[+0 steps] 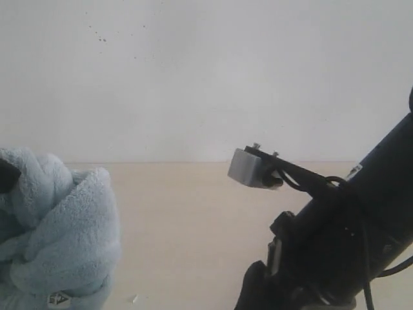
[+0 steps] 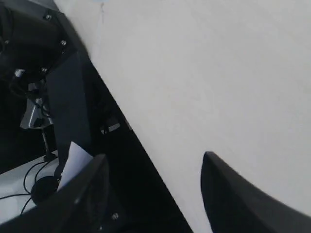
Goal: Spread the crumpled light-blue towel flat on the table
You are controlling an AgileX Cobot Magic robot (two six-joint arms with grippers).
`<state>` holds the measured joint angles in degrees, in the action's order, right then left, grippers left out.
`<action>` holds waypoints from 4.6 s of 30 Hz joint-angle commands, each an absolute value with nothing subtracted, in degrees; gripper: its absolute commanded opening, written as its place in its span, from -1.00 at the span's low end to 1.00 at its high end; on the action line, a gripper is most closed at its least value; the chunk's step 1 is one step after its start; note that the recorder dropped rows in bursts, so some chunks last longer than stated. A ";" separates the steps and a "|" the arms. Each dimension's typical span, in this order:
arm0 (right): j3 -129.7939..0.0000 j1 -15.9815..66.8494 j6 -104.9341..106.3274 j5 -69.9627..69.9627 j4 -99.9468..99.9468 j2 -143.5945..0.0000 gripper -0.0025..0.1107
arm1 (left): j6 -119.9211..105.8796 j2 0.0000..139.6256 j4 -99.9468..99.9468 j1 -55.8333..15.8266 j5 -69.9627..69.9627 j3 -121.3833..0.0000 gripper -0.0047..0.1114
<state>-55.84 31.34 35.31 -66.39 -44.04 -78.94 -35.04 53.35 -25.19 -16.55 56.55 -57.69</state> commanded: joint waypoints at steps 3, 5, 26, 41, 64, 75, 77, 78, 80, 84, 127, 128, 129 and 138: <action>-55.98 37.91 32.31 -55.68 -46.20 -78.47 0.02 | -34.55 52.86 -24.54 -16.57 51.62 -55.53 -0.85; -55.98 39.17 30.18 -51.20 -47.25 -78.47 0.02 | -34.55 52.86 -24.54 -16.57 51.40 -55.50 -0.85; -56.09 43.32 35.17 -40.13 -65.09 -90.58 0.02 | -34.55 53.00 -24.54 -16.57 50.91 -55.41 -0.85; -56.09 43.32 52.24 -48.96 -86.59 -95.96 -0.54 | -34.55 53.00 -24.54 -16.57 52.42 -55.41 -0.85; -55.99 1.18 44.01 -54.26 -58.39 -85.25 -0.96 | 2.25 53.00 19.15 -16.57 37.04 -43.91 -0.85; -54.96 -16.67 37.99 -47.25 -50.43 -80.04 -0.96 | 27.59 53.00 49.81 -13.61 40.23 -41.04 -0.85; -54.96 -17.88 36.54 -45.38 -47.70 -80.04 -0.96 | 28.95 53.00 52.91 -13.12 41.23 -41.04 -0.85; -54.96 -18.38 34.85 -44.21 -45.55 -80.04 -0.96 | 29.69 53.00 54.74 -13.12 42.00 -41.04 -0.85; -54.96 -18.93 31.78 -42.38 -41.28 -80.04 -0.96 | 32.54 53.00 58.59 -13.12 43.52 -41.04 -0.85; -54.96 -18.83 27.68 -39.71 -34.19 -80.04 -0.96 | 39.06 53.00 66.17 -13.12 44.76 -41.04 -0.85; -65.44 8.67 40.88 -40.42 -50.13 -100.82 0.07 | 74.46 62.39 65.08 -7.58 -17.19 -31.62 -0.65; -66.41 8.72 39.73 -40.72 -48.79 -102.15 0.07 | 74.46 62.39 65.08 -7.58 -17.19 -31.62 -0.65; -67.41 8.72 38.10 -41.12 -48.01 -103.71 0.07 | 74.46 62.39 65.08 -7.58 -17.19 -31.62 -0.65; -68.49 8.42 35.22 -44.19 -50.95 -113.48 0.07 | 74.05 62.39 65.08 -7.58 -17.22 -31.62 -0.65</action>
